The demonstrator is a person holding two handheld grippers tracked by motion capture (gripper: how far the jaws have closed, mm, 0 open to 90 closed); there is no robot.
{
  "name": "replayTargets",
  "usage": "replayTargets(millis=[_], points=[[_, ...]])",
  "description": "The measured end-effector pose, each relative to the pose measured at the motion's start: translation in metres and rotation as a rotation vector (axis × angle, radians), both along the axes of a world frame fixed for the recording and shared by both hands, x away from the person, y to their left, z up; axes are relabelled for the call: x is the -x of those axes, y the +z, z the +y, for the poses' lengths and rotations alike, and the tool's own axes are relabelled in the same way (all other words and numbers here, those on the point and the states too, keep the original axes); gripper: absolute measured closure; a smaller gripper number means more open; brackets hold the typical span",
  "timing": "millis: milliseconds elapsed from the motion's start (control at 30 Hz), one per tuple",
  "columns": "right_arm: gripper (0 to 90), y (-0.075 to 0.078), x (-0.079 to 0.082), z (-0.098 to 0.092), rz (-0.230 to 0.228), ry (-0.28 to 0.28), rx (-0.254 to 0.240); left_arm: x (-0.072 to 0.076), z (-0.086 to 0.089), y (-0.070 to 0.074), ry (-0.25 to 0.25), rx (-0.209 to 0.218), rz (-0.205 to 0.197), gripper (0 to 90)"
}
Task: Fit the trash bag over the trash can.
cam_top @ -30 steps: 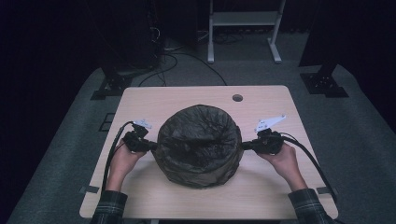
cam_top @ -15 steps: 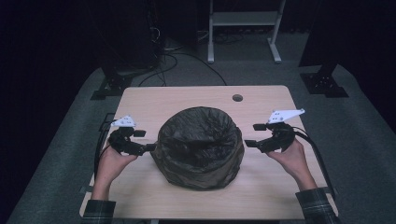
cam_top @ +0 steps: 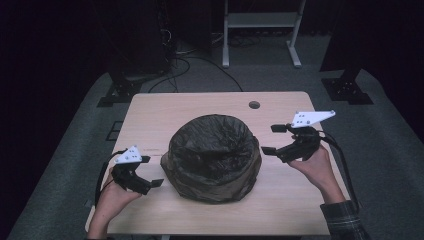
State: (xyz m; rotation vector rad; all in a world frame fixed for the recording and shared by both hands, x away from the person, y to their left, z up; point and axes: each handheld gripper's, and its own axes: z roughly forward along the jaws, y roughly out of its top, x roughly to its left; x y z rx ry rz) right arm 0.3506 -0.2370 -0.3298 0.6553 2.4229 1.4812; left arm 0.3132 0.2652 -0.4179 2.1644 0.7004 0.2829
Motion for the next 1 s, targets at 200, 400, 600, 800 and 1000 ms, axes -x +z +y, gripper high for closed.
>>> replayTargets(millis=[200, 400, 600, 800, 1000], points=[[12.1, 0.016, 0.007, 0.006, -0.034, 0.022, -0.007, 0.011, -0.007, -0.021, -0.049, -0.057, 0.008, 0.0], [10.2, 0.029, 0.011, 0.012, -0.054, 0.054, -0.017, 0.015, -0.011, -0.039, -0.098, -0.115, 0.027, 0.0], [10.0, 0.04, 0.012, 0.026, -0.058, 0.097, 0.0, 0.013, -0.016, -0.055, -0.119, -0.176, 0.041, 0.0], [9.9, 0.052, 0.01, 0.047, -0.07, 0.137, 0.045, 0.011, -0.012, -0.062, -0.122, -0.135, 0.029, 0.0], [9.9, 0.055, 0.007, 0.07, -0.063, 0.195, 0.104, 0.011, -0.01, -0.064, -0.138, -0.113, 0.015, 0.0]])
